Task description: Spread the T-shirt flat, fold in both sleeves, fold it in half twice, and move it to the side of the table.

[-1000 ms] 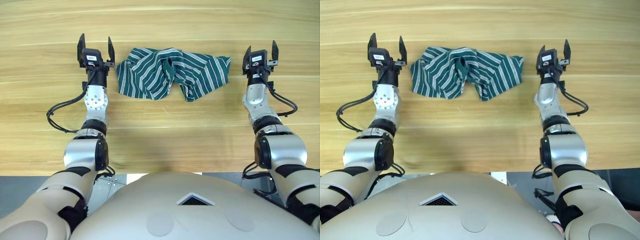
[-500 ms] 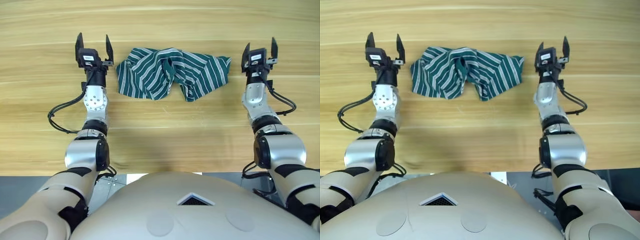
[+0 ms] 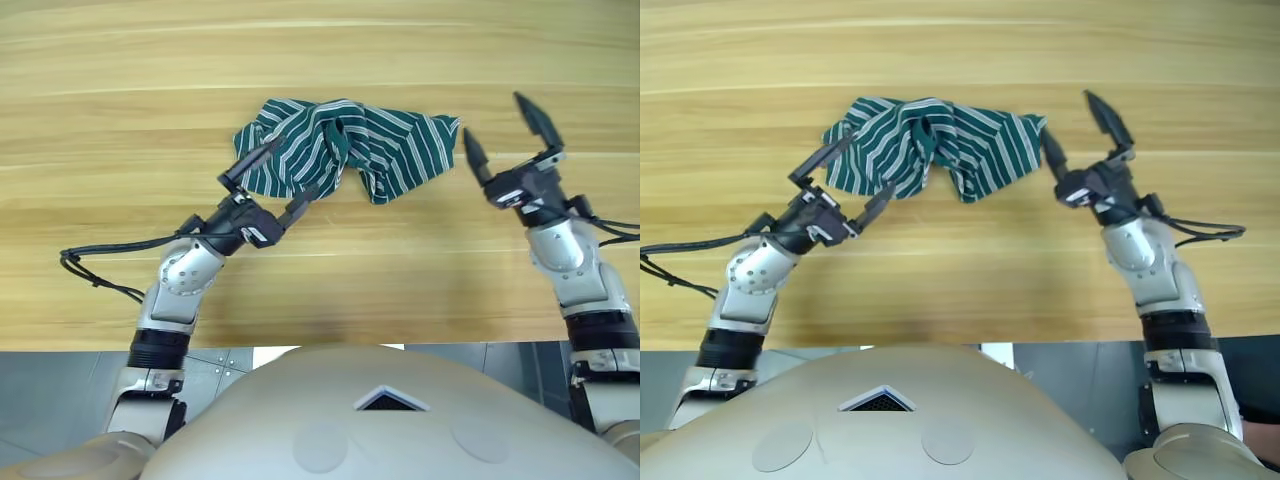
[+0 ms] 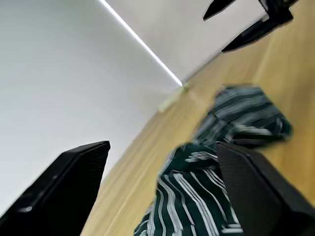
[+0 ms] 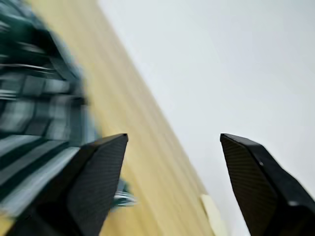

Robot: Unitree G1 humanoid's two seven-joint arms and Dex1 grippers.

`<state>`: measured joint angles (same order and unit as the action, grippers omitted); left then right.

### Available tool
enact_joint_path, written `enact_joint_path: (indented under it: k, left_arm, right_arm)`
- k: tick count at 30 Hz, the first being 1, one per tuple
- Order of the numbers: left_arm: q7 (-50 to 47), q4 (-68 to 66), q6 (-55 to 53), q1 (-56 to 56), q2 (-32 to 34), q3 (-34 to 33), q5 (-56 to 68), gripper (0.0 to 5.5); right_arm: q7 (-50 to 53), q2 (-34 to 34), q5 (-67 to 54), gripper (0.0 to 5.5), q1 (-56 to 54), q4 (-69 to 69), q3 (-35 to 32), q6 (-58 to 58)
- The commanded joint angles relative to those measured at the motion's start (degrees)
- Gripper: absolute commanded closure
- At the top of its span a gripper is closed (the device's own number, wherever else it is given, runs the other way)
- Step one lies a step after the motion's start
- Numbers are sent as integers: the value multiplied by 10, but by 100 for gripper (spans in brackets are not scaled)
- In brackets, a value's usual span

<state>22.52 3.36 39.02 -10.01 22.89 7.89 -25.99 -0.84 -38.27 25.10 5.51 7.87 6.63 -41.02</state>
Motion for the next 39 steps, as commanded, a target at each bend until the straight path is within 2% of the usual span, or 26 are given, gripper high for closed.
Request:
enact_joint_path:
  k: [1, 4, 10, 17, 20, 27, 39]
  left_arm:
    - [-30, 14, -53, 28, 37, 9, -149, 153]
    - [-48, 22, -79, 46, 46, 23, -212, 153]
    - [-41, 32, -109, 31, 67, 62, -249, 153]
    - [29, 95, -102, -21, 105, 93, -144, 153]
    - [25, 67, -123, -10, 115, 98, -176, 153]
    - [-27, 20, -177, 25, 108, 106, -244, 153]
    - [-86, -42, -197, 55, 76, 143, -240, 153]
  right_arm:
    - [-76, -21, 29, 200, -5, -46, 31, 25]
    - [-112, -19, 49, 200, -14, -59, 54, 35]
    - [-153, -29, 80, 200, -15, -68, 69, 49]
    - [-163, -56, 92, 200, 2, -65, 55, 60]
    - [-160, -61, 92, 200, -11, -35, 55, 61]
    - [-161, -75, 87, 200, -11, -14, 52, 58]
    - [-163, -82, 98, 200, 2, -1, 62, 59]
